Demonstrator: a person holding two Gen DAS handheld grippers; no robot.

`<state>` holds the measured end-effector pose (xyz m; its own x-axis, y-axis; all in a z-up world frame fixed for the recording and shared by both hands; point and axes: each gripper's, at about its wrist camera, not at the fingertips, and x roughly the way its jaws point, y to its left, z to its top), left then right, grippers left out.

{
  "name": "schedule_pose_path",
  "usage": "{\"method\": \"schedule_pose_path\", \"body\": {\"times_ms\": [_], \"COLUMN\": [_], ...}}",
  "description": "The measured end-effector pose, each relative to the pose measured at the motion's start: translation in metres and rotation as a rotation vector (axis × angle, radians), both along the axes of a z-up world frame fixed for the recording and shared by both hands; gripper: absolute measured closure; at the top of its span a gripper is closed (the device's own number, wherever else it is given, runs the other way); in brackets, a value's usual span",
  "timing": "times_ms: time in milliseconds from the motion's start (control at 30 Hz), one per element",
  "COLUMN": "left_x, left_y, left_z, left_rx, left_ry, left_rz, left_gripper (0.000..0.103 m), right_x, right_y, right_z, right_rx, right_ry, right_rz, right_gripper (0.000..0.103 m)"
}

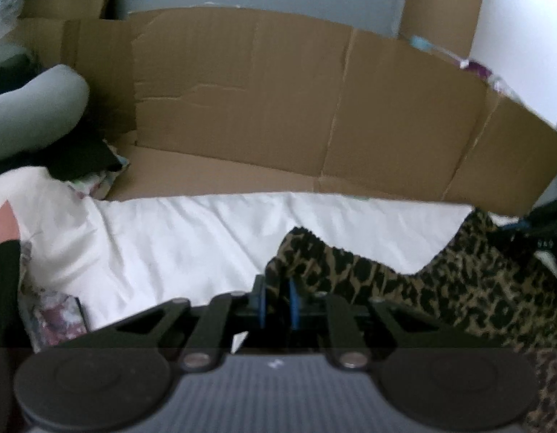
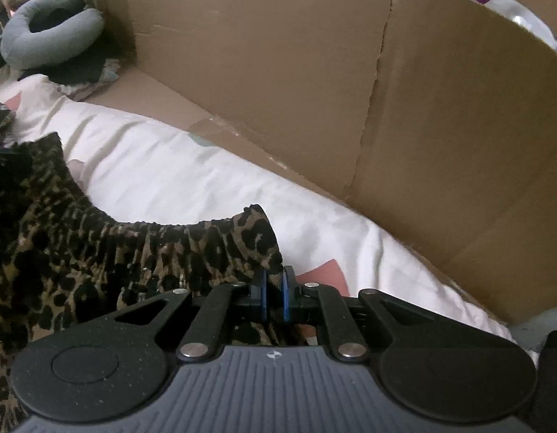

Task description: Fold clothes

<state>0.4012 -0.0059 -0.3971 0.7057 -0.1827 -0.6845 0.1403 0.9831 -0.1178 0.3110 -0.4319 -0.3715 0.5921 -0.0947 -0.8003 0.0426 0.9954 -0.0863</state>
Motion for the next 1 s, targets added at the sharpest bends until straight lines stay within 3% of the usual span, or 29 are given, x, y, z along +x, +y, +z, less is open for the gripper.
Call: {"method": "schedule_pose_path", "body": {"times_ms": [67, 133, 167, 200, 233, 333, 433, 533, 767, 1000], "left_x": [0.008, 0.004, -0.001, -0.005, -0.01, -0.024, -0.041, -0.059, -0.099, -0.118], "left_y": [-0.004, 0.0, 0.003, 0.005, 0.003, -0.002, -0.004, -0.014, -0.013, -0.017], "left_z": [-0.014, -0.01, -0.004, 0.002, 0.009, 0.03, 0.044, 0.047, 0.031, 0.008], "left_rx": [0.034, 0.007, -0.015, -0.035, -0.023, 0.005, -0.051, -0.015, -0.035, -0.017], "left_ry": [0.09, 0.099, 0.089, 0.08, 0.065, 0.044, 0.057, 0.073, 0.142, 0.214], "left_rz": [0.0, 0.032, 0.047, 0.06, 0.049, 0.041, 0.04, 0.018, 0.041, 0.033], "left_gripper": [0.086, 0.085, 0.082, 0.078, 0.069, 0.067, 0.063, 0.061, 0.061, 0.061], "right_x": [0.002, 0.003, 0.004, 0.004, 0.003, -0.012, -0.027, -0.044, -0.091, -0.12], "right_y": [0.0, -0.004, -0.006, -0.007, -0.008, -0.006, -0.001, 0.008, 0.031, 0.057], "right_z": [-0.003, -0.005, -0.006, -0.007, -0.006, 0.013, 0.029, 0.033, 0.019, 0.012], "right_rx": [-0.005, 0.01, 0.017, 0.025, 0.03, 0.026, 0.025, 0.078, 0.219, 0.216], "right_ry": [0.005, 0.025, 0.036, 0.046, 0.047, 0.014, -0.004, -0.01, 0.01, -0.003], "right_rz": [-0.017, -0.043, -0.056, -0.07, -0.079, -0.077, -0.071, -0.059, -0.08, -0.07], "right_gripper": [0.096, 0.094, 0.088, 0.073, 0.07, 0.057, 0.056, 0.057, 0.057, 0.057]}}
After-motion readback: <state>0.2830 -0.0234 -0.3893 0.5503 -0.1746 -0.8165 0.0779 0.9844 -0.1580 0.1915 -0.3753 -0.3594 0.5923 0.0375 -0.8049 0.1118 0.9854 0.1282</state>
